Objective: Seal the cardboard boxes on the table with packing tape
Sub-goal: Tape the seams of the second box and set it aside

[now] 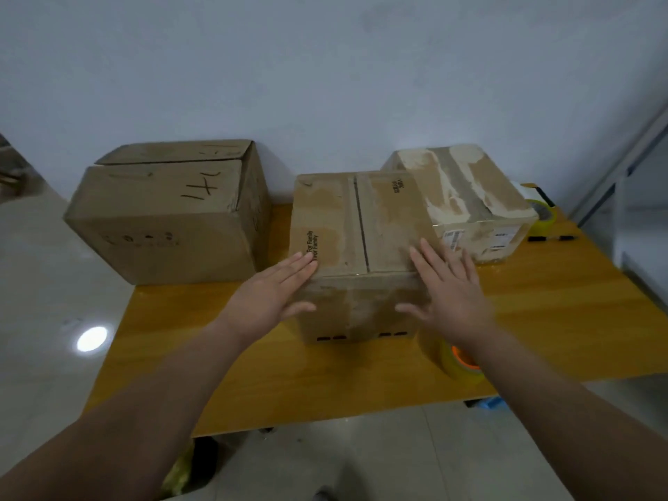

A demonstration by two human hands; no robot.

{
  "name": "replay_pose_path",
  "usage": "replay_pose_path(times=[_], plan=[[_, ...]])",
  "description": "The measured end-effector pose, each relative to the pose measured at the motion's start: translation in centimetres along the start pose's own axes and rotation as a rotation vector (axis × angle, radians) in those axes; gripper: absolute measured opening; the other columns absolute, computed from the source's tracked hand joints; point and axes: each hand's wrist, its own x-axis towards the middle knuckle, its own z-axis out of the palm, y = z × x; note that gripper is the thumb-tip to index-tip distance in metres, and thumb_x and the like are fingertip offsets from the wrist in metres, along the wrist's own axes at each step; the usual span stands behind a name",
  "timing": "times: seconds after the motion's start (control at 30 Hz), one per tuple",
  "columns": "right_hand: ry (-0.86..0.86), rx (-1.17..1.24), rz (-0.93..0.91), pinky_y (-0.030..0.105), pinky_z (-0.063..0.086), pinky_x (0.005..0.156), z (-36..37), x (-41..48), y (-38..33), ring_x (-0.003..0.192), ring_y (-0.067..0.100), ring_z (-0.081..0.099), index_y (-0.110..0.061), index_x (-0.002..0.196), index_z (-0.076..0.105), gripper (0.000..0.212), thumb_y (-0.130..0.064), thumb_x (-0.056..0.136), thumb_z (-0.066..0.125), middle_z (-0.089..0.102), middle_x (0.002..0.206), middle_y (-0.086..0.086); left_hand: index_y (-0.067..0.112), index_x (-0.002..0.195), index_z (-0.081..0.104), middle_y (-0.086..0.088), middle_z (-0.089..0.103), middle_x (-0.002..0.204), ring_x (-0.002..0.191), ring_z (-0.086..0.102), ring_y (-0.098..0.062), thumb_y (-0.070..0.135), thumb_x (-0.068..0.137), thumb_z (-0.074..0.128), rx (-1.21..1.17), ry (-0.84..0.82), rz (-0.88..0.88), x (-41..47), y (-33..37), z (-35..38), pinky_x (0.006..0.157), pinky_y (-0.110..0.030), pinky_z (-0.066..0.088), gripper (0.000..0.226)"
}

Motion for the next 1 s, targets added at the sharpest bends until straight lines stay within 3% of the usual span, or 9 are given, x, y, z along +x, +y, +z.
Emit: replay_pose_path(times=[0.07,0.17,0.27,0.4,0.5,0.57,0.73,0.9,1.0], plan=[[0.016,-0.024,-0.092,0.047,-0.008,0.117,-0.9,0.4,-2.9,0.147,0.023,0.005,-0.025,0.152,0.011,0.084,-0.078,0.086,0.015,0.011,0.158,-0.001,0.018,0.143,0.037,0.008,0.027,0.149,0.139,0.021,-0.006,0.069,0.09,0.008,-0.166,-0.023,-0.049,0.0,0.1,-0.4,0.116,-0.029,0.016,0.079],[0.021,0.066,-0.159,0.043,-0.019,0.114,-2.2,3.0,-7.5,0.148,0.017,-0.002,-0.028,0.152,0.014,0.068,-0.062,0.094,0.0,0.008,0.16,-0.004,0.02,0.14,0.043,0.006,0.034,0.148,0.139,0.022,-0.007,0.057,0.097,0.016,-0.352,0.059,-0.143,2.0,0.4,-1.1,0.115,-0.026,0.009,0.063],[-0.039,0.039,-0.12,0.042,-0.023,0.112,-1.9,5.6,-9.9,0.148,0.014,-0.006,-0.025,0.153,0.011,0.061,-0.052,0.099,0.002,0.003,0.161,-0.003,0.023,0.144,0.036,0.003,0.027,0.154,0.144,0.014,-0.012,0.049,0.1,0.021,-0.288,-0.046,-0.127,3.7,-0.3,-0.8,0.115,-0.031,0.003,0.053],[-0.05,-0.057,-0.145,0.045,-0.015,0.115,-0.1,6.2,-9.9,0.148,0.017,0.009,-0.018,0.151,0.021,0.083,-0.056,0.089,-0.017,0.019,0.159,0.002,0.027,0.148,0.025,0.006,0.018,0.156,0.142,0.004,-0.006,0.066,0.09,0.007,-0.15,-0.1,-0.022,3.2,-1.9,0.4,0.115,-0.032,0.002,0.072],[-0.027,-0.136,-0.175,0.052,0.009,0.116,0.5,6.0,-9.7,0.138,0.026,0.038,-0.009,0.14,0.047,0.081,-0.058,0.096,-0.001,0.047,0.144,0.01,0.019,0.142,0.04,-0.004,0.037,0.149,0.14,0.028,-0.019,0.071,0.085,0.019,-0.027,-0.06,0.028,3.4,-2.3,1.2,0.112,-0.041,0.019,0.081],[-0.053,-0.189,-0.191,0.055,0.016,0.114,0.9,6.1,-9.5,0.134,0.029,0.043,-0.005,0.138,0.048,0.08,-0.061,0.094,0.012,0.05,0.141,0.014,0.015,0.138,0.047,-0.008,0.046,0.143,0.134,0.041,-0.026,0.067,0.081,0.035,0.031,-0.082,0.036,3.6,-2.4,1.5,0.108,-0.047,0.027,0.078],[-0.076,-0.239,-0.194,0.057,0.017,0.115,0.9,5.7,-9.7,0.137,0.031,0.038,-0.004,0.143,0.04,0.088,-0.068,0.083,0.035,0.043,0.146,0.017,0.018,0.141,0.041,-0.004,0.042,0.147,0.137,0.035,-0.022,0.069,0.076,0.041,0.101,-0.125,0.018,3.1,-2.1,1.1,0.112,-0.044,0.021,0.083],[-0.023,-0.125,-0.113,0.052,-0.008,0.114,-0.8,5.2,-6.9,0.147,0.026,0.016,-0.028,0.15,0.024,0.075,-0.063,0.092,-0.009,0.021,0.158,0.005,0.018,0.144,0.038,-0.003,0.032,0.152,0.143,0.024,-0.019,0.07,0.088,0.003,0.088,-0.102,-0.017,3.9,0.4,-0.9,0.117,-0.04,0.008,0.084],[-0.021,-0.141,0.024,0.047,-0.019,0.112,-1.1,4.7,-3.9,0.148,0.022,0.0,-0.038,0.149,0.012,0.076,-0.062,0.085,-0.023,0.006,0.16,-0.001,0.022,0.15,0.02,0.001,0.011,0.158,0.146,0.004,-0.014,0.059,0.09,-0.005,0.08,-0.086,0.017,6.0,3.2,-1.2,0.118,-0.035,-0.005,0.075]])
